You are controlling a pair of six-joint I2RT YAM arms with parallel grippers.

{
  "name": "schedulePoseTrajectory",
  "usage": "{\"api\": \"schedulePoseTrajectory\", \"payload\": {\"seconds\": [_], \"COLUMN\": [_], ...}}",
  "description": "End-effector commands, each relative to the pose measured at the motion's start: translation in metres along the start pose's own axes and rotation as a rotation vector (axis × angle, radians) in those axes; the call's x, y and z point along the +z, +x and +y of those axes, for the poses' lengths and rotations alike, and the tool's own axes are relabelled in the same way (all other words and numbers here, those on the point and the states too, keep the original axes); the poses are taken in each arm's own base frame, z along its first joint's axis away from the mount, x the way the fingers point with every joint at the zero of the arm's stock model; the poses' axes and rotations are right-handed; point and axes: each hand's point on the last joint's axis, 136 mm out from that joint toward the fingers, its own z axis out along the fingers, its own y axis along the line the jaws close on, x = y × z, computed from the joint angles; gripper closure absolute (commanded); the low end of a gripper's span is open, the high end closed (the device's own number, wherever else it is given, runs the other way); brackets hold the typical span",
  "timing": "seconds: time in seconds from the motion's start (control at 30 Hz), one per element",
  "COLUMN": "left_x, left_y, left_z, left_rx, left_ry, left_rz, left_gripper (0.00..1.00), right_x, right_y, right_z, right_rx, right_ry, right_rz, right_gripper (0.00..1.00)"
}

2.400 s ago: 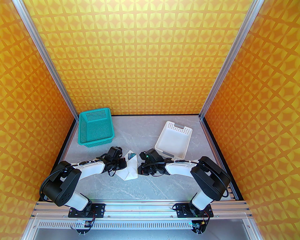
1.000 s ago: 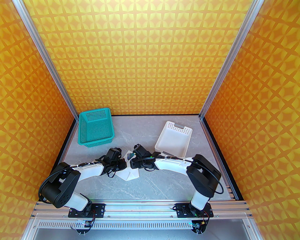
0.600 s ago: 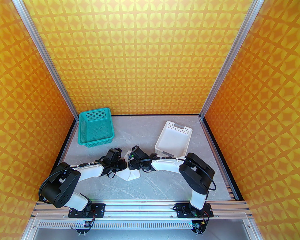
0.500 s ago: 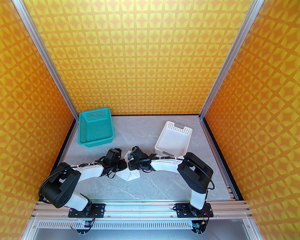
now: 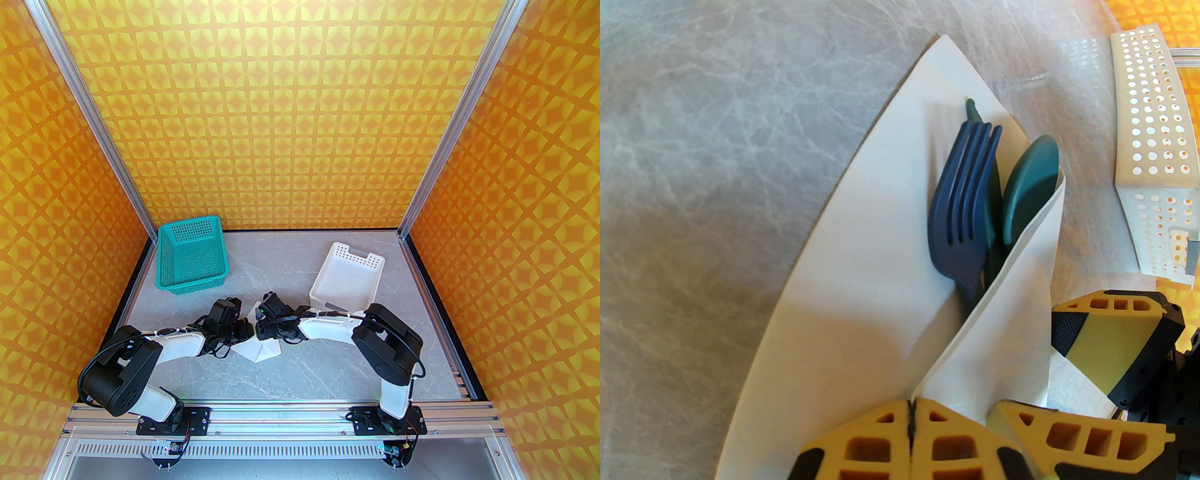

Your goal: Place the utensils on the paper napkin and roll it up

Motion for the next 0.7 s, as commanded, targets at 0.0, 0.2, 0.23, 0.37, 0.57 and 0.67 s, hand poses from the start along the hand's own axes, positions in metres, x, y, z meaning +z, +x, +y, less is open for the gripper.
{"api": "schedulePoseTrajectory", "payload": {"seconds": [0.0,0.2,0.23,0.37,0.57,0.67], "left_x": [-0.001,-0.001,-0.001,0.000,0.000,0.000], "left_y": [0.023,0.025,0.025,0.027,0.029,0.030], "left_z": [0.027,0.030,0.030,0.031,0.032,0.032], "left_rx": [-0.056,-0.062,-0.066,-0.087,-0.093,-0.094], "left_ry": [-0.074,-0.065,-0.060,-0.036,-0.023,-0.025], "left_rz": [0.064,0.066,0.065,0.067,0.073,0.075], "left_gripper": [1.00,1.00,1.00,1.00,1.00,1.00], "right_x": [0.022,0.004,0.002,-0.002,-0.004,-0.002], "right_y": [0.027,0.016,0.015,0.013,0.011,0.012], "right_z": [0.012,0.003,0.003,0.004,0.010,0.007], "right_rx": [-0.007,-0.041,-0.046,-0.067,-0.091,-0.101], "right_ry": [-0.036,0.047,0.054,0.064,0.071,0.098], "right_rz": [0.084,0.036,0.033,0.020,0.005,0.011], "right_gripper": [0.33,0.33,0.33,0.30,0.28,0.27]}}
